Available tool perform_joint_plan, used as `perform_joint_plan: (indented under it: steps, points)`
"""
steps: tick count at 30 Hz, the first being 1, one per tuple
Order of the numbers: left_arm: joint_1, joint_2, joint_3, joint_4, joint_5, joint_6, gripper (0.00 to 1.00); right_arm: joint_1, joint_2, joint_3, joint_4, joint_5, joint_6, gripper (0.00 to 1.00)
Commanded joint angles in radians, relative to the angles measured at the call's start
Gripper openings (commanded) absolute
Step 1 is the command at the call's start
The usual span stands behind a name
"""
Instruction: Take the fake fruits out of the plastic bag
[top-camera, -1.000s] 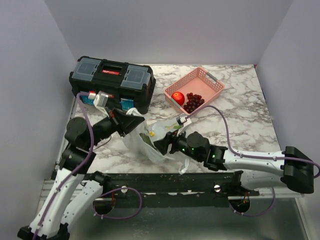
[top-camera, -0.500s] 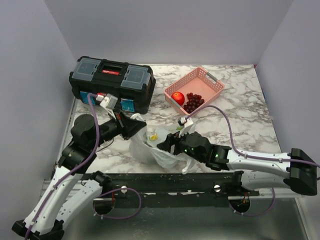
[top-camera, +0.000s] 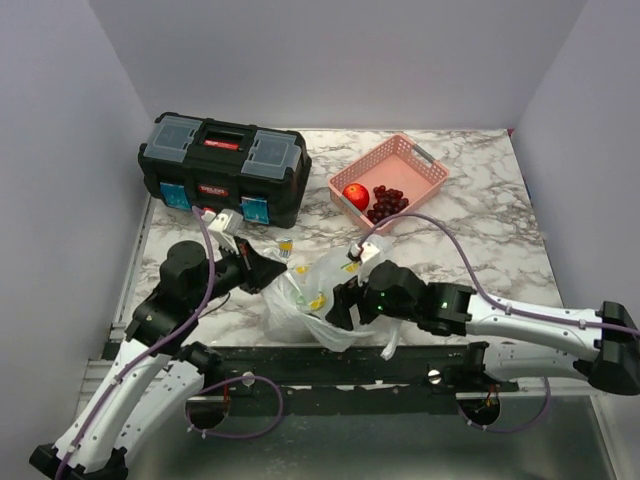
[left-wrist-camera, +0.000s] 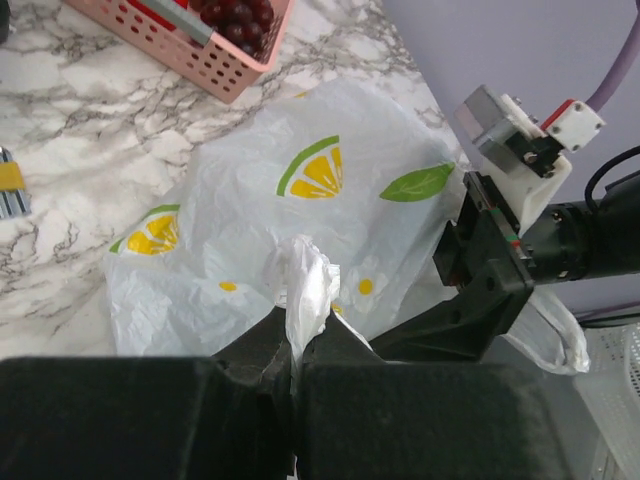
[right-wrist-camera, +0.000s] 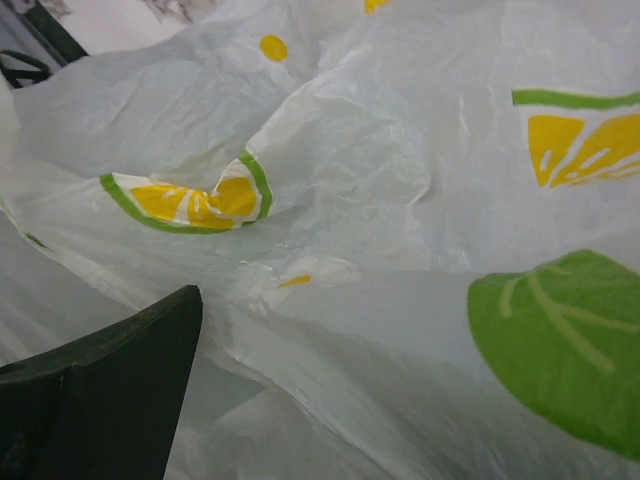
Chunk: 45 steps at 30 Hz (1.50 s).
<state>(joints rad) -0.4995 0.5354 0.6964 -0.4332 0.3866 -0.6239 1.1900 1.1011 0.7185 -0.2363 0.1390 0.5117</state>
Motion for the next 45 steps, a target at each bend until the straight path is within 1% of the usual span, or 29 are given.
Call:
perform_joint_plan:
  steps: [1,4,7,10,12,16,17,21,24,27,28,29,31,33,37,40,43,45]
  points:
    - [-0.002,-0.02,0.048,0.034,-0.038,0.032,0.0,0.003,-0.09,0.113,-0.148,-0.023,0.07,0.94]
    - [-0.002,-0.049,0.04,0.055,-0.054,0.045,0.0,0.003,-0.145,0.149,-0.145,0.003,0.123,1.0]
    - [-0.002,-0.085,0.035,0.068,-0.097,0.055,0.0,0.003,-0.166,0.164,-0.109,-0.028,0.13,1.0]
    - [-0.002,-0.124,0.034,0.088,-0.132,0.06,0.0,0.004,-0.162,0.18,-0.124,-0.055,0.098,0.99]
    - [-0.002,-0.142,0.036,0.102,-0.15,0.062,0.0,0.004,-0.166,0.178,-0.123,-0.099,0.074,0.98]
    - [-0.002,-0.144,0.051,0.121,-0.158,0.069,0.0,0.004,-0.178,0.166,-0.06,-0.345,0.024,0.98]
    - [-0.002,-0.141,0.055,0.127,-0.155,0.069,0.0,0.004,-0.175,0.166,-0.056,-0.374,0.012,0.98]
    - [-0.002,-0.123,0.063,0.131,-0.162,0.069,0.0,0.004,-0.164,0.175,-0.08,-0.381,0.019,1.0]
    - [-0.002,-0.124,0.057,0.14,-0.168,0.069,0.0,0.004,-0.185,0.182,-0.037,-0.417,0.056,1.0]
    - [-0.002,-0.117,0.054,0.134,-0.182,0.064,0.0,0.004,-0.218,0.215,0.003,-0.384,0.137,1.0]
    - [-0.002,-0.117,0.054,0.132,-0.186,0.064,0.0,0.003,-0.223,0.236,-0.004,-0.351,0.172,1.0]
    - [-0.002,-0.114,0.052,0.132,-0.19,0.064,0.0,0.004,-0.224,0.265,-0.023,-0.284,0.218,1.0]
    - [-0.002,-0.112,0.054,0.13,-0.207,0.064,0.0,0.004,-0.228,0.293,-0.055,-0.172,0.361,1.0]
    - [-0.002,-0.108,0.058,0.14,-0.212,0.065,0.0,0.003,-0.224,0.29,-0.051,-0.161,0.479,1.0]
    - [-0.002,-0.086,0.084,0.2,-0.167,0.077,0.0,0.004,-0.176,0.259,0.009,-0.311,0.593,1.0]
    - [-0.002,-0.048,0.119,0.262,-0.134,0.092,0.0,0.003,-0.127,0.202,0.063,-0.429,0.651,1.0]
    - [-0.002,-0.004,0.133,0.323,-0.114,0.093,0.0,0.005,-0.071,0.112,0.239,-0.585,0.728,1.0]
    - [-0.002,0.02,0.142,0.336,-0.112,0.092,0.0,0.004,-0.025,0.054,0.418,-0.721,0.786,1.0]
